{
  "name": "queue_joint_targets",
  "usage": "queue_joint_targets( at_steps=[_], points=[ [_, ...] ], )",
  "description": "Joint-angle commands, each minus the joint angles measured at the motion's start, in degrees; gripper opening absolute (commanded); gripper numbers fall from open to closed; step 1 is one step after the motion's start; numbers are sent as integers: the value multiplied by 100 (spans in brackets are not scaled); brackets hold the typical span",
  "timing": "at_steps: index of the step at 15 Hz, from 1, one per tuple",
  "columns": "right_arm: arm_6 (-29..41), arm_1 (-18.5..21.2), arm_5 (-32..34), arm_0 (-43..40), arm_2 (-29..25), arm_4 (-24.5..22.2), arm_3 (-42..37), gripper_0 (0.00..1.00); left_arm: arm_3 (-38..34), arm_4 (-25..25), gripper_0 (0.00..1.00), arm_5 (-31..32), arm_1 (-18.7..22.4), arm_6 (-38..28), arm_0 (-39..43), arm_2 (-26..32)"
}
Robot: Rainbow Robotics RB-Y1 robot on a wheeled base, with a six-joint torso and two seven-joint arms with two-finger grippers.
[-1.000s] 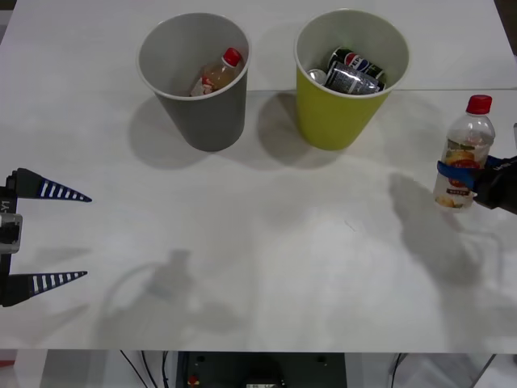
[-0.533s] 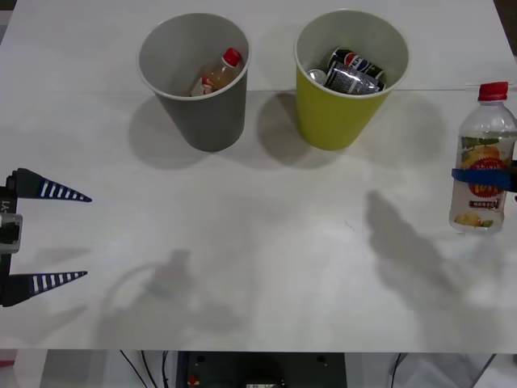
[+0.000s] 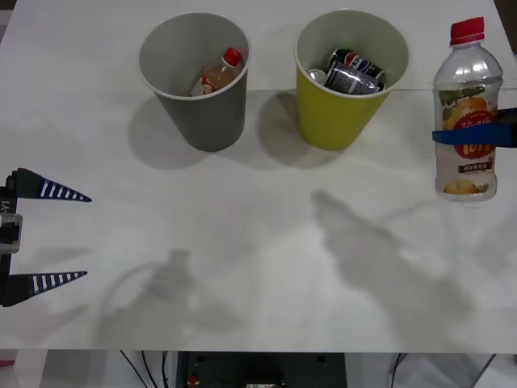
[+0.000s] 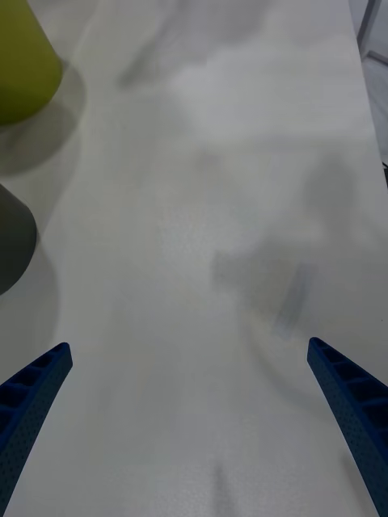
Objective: Put the can into the green bin and the plastic bottle into the gray bin
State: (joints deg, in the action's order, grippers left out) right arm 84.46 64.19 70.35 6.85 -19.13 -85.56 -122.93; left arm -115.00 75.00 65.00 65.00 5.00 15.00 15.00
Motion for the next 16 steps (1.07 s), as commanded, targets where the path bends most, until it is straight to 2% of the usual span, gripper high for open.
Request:
queue_joint_targets(
  at_steps=[1,4,6,8,9,12,16],
  points=[
    [0,234,93,845,472,136,-21,0,0,0,100,0,0,0,0,0],
    [0,216,515,1943,1087,31,146,0,0,0,100,0,0,0,0,0],
    [0,208,884,2963,1781,-39,445,0,0,0,100,0,0,0,0,0],
    [0,58,972,3780,2414,-127,796,0,0,0,100,0,0,0,0,0],
    [0,-100,972,4096,2660,-198,1007,0,0,0,100,0,0,0,0,0],
    [0,-777,1025,5063,3346,-962,1614,0,0,0,100,0,0,0,0,0],
    [-44,-2078,1025,6285,4005,-1999,3169,0,0,0,100,0,0,0,0,0]
  ],
)
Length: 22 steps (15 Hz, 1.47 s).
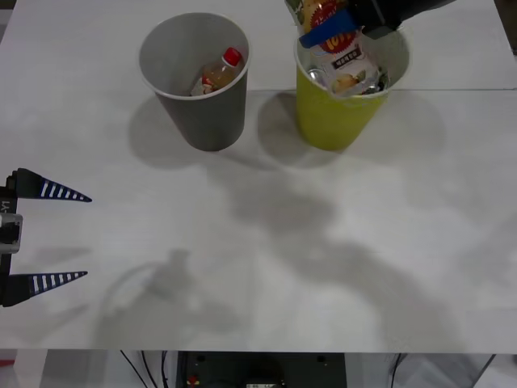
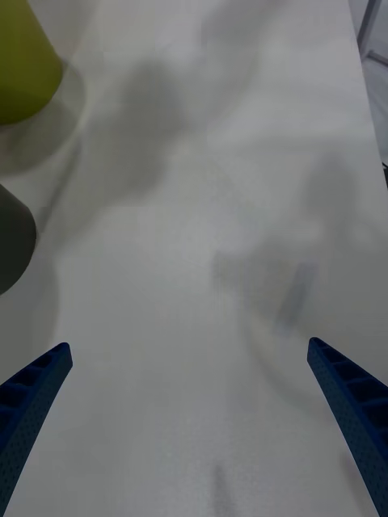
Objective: Put the can into the green bin and the plastic bottle into the gray bin
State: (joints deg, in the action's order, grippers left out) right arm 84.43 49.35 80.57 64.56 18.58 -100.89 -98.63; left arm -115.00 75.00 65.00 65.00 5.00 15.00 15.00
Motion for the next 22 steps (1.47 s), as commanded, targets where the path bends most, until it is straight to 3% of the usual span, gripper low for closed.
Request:
queue_joint_targets(
  at_steps=[1,6,9,14,15,16,17,18,22],
  points=[
    [-182,-918,-6,707,260,-713,1118,0,0,0,100,0,0,0,0,0],
    [-850,-2395,-507,1594,269,-1671,3017,0,0,0,100,0,0,0,0,0],
    [-1227,-2957,-1113,1867,296,-1864,3852,0,0,0,100,0,0,0,0,0],
    [-1351,-3282,-2177,1955,920,-1899,4441,2,0,0,100,0,0,0,0,0],
    [-1359,-3318,-2195,1955,920,-1890,4449,14,0,0,100,0,0,0,0,0],
    [-1377,-3318,-2195,1955,920,-1846,4441,38,0,0,100,0,0,0,0,0],
    [-1377,-3326,-2195,1955,928,-1802,4441,79,0,0,100,0,0,0,0,0],
    [-1377,-3335,-2203,1955,928,-1750,4441,100,0,0,100,0,0,0,0,0],
    [-1412,-3230,-2151,1955,911,-1486,4405,100,0,0,100,0,0,0,0,0]
  ],
)
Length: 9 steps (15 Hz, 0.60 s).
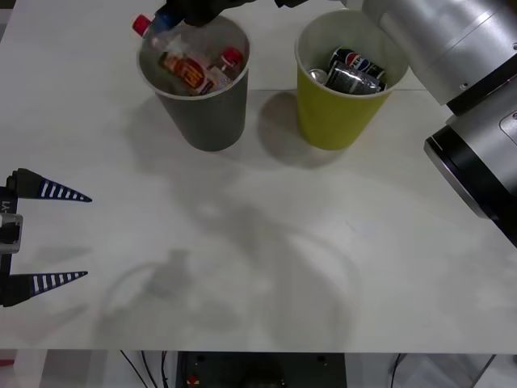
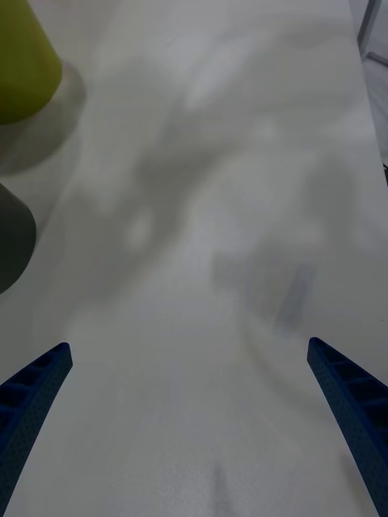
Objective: Put the can into the green bin and the plastic bottle into the gray bin
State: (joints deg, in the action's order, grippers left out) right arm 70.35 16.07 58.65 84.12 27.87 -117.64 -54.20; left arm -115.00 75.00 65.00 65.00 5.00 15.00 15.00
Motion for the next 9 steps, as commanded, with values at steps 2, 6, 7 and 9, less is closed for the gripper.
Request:
queue_joint_targets(
  at_steps=[2,6,7,9],
  points=[
    [-189,484,718,-10,-229,567,-389,100,0,0,100,0,0,0,0,0],
    [-329,1372,2256,-300,-950,1375,-1435,100,0,0,100,0,0,0,0,0],
    [-408,1653,2528,-537,-1161,1656,-1848,100,0,0,100,0,0,0,0,0],
    [-452,2084,2766,-1047,-1415,2096,-2499,100,0,0,100,0,0,0,0,0]
  ],
)
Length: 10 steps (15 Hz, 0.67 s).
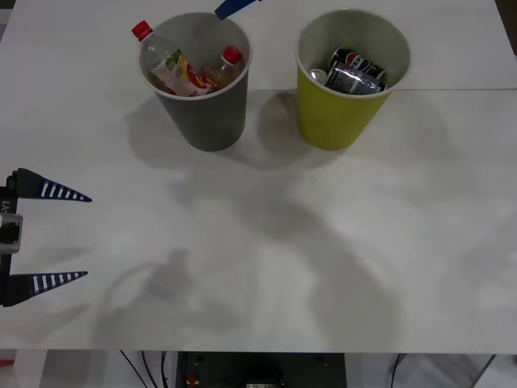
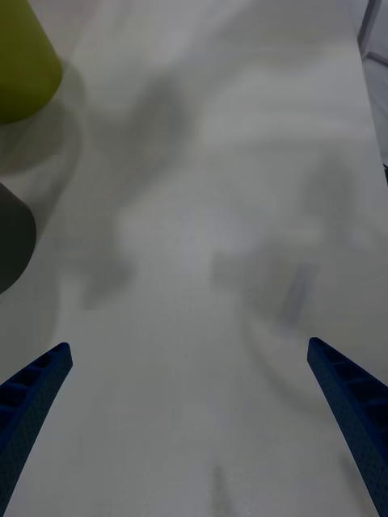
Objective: Put the can into the green bin and the plastic bottle into the gray bin
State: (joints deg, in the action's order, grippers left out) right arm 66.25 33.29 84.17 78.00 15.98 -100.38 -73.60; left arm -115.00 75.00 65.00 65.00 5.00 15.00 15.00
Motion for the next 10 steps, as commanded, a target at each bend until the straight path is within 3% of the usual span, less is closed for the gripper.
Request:
queue_joint_targets(
  at_steps=[1,6,10],
  points=[
    [-51,652,319,-813,-421,555,-1069,100,0,0,100,0,0,0,0,0],
    [-358,1742,319,-2448,-1238,1302,-2651,100,0,0,100,0,0,0,0,0],
    [-1536,2225,319,-3828,-2055,1724,-3178,100,0,0,100,0,0,0,0,0]
  ],
)
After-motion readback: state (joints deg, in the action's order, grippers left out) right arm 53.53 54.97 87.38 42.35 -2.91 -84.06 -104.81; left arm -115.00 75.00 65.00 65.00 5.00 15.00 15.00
